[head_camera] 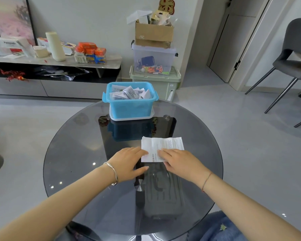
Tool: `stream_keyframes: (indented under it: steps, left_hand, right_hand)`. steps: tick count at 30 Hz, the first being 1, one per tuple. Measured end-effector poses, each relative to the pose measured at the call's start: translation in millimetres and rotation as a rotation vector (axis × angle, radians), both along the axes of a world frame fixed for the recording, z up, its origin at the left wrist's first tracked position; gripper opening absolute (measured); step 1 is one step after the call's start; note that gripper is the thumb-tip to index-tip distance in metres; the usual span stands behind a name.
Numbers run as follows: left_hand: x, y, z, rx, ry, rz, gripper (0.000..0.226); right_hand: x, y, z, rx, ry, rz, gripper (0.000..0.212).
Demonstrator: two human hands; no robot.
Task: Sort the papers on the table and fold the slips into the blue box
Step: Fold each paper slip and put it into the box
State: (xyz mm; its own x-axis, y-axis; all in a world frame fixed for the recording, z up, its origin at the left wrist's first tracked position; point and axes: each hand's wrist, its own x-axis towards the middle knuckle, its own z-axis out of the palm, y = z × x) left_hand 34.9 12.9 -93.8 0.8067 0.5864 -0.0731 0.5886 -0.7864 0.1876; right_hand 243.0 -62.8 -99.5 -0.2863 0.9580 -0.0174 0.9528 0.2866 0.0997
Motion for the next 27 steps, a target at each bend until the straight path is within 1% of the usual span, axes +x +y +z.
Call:
stream_keyframes:
  steps: [2,3,4,5,7,8,9,10,11,12,14,17,19,21,23,25,26,27]
  left_hand:
    - [1.4,4.2,-3.2,-0.048,-0.101,0.035,0.067]
    - [2.0,5.5,-4.4,-0.066,-0.203,0.052,0.076]
    - [2.7,5.8,-4.5,-0.066,-0.315,0.064,0.083]
    - [3.3,5.4,-4.0,-0.041,-0.401,0.069,0.087]
    - [3.1,4.7,-2.3,0.048,-0.473,0.055,0.092]
    - [2.8,4.2,-2.4,0.095,-0.465,0.025,0.094]
    - [2.6,3.5,-1.8,0.147,-0.428,-0.017,0.096]
    - [2.8,3.8,-3.4,0.204,-0.369,-0.059,0.098]
    - [3.8,3.6,-5.8,0.253,-0.308,-0.092,0.099]
    - [5.6,3.2,-8.8,0.28,-0.256,-0.113,0.099]
    - [10.6,2.0,-13.0,0.269,-0.212,-0.136,0.096]
    - [18.8,-2.0,-19.2,0.193,-0.183,-0.163,0.08]
    - [22.5,-5.2,-22.8,0.14,-0.147,-0.196,0.067]
    - [24.3,-7.5,-26.1,0.099,-0.041,-0.195,0.059]
    - [25.6,-9.9,-23.3,0.115,0.05,-0.194,0.057]
    - [27.2,-10.7,-20.9,0.139,0.076,-0.208,0.055]
    - [28.0,-10.3,-20.2,0.134,0.079,-0.207,0.054]
    - [28.5,-9.6,-20.0,0.121,0.074,-0.201,0.054]
  right_hand:
    - [0.6,2.1,-0.1,0.046,-0.016,-0.025,0.044]
    - [3.2,2.5,0.1,0.077,0.077,-0.076,0.042]
    - [6.4,1.9,0.8,0.132,0.251,-0.149,0.038]
    - [9.8,0.6,1.3,0.173,0.479,-0.243,0.034]
    - [13.4,-1.0,7.5,0.206,1.022,-0.4,0.026]
    - [14.2,-2.1,11.4,0.184,1.281,-0.462,0.026]
    - [14.8,-3.0,15.2,0.122,1.5,-0.514,0.026]
    - [15.2,-3.7,18.3,0.035,1.669,-0.548,0.026]
    - [15.9,-4.4,19.9,-0.057,1.794,-0.566,0.026]
    - [16.7,-5.1,19.6,-0.14,1.873,-0.577,0.026]
    - [17.3,-6.4,14.4,-0.247,1.95,-0.62,0.026]
    - [16.3,-7.5,3.1,-0.318,1.906,-0.664,0.025]
    - [14.1,-9.6,-0.9,-0.324,1.77,-0.672,0.024]
    - [17.0,-11.5,-3.5,-0.212,1.511,-0.693,0.022]
    - [27.6,-16.0,-3.9,-0.014,1.166,-0.636,0.025]
    - [40.3,-22.6,-1.9,0.096,0.814,-0.445,0.039]
    - [45.0,-25.9,-1.6,0.1,0.686,-0.337,0.043]
    - [47.4,-29.0,-1.2,0.082,0.602,-0.254,0.043]
